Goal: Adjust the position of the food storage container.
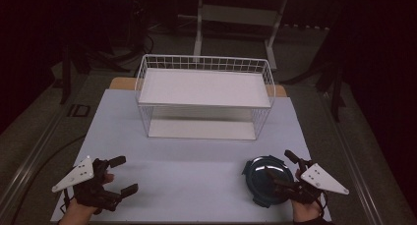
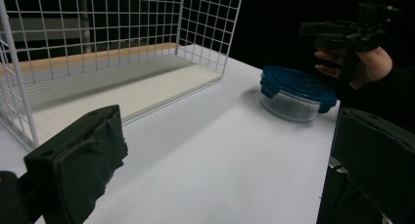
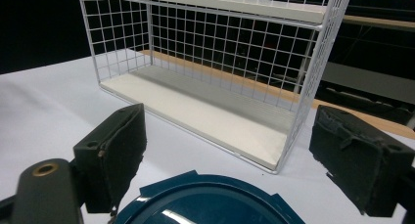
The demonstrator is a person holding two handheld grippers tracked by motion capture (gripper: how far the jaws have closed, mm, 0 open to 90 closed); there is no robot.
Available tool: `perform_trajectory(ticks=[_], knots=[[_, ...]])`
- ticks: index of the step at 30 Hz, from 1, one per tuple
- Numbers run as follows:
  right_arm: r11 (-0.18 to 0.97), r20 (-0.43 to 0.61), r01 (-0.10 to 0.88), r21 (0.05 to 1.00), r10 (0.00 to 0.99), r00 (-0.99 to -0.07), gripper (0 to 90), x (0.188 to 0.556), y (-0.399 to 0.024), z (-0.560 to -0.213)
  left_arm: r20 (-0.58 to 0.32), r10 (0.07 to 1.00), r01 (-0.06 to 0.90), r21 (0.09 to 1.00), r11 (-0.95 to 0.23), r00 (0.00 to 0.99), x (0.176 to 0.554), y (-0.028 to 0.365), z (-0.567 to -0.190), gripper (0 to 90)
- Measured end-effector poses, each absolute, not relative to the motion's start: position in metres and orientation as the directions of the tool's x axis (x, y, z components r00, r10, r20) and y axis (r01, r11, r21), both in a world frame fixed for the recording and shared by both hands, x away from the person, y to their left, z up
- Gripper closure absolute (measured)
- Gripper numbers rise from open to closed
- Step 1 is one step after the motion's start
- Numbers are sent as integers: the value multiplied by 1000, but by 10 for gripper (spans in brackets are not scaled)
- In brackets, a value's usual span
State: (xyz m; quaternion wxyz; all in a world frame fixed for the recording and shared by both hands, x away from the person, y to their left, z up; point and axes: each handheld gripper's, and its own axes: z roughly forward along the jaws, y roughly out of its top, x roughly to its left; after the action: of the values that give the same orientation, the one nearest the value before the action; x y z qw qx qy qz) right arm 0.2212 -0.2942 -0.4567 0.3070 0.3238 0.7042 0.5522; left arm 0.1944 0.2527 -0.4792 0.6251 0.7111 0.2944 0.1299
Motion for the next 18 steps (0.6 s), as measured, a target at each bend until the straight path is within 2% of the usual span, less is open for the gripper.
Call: perform_trajectory(ticks=[18], knots=[[190, -58, 145, 971, 775, -630, 134, 216, -296, -428, -170, 575, 238, 970, -44, 800, 191, 252, -475, 0]])
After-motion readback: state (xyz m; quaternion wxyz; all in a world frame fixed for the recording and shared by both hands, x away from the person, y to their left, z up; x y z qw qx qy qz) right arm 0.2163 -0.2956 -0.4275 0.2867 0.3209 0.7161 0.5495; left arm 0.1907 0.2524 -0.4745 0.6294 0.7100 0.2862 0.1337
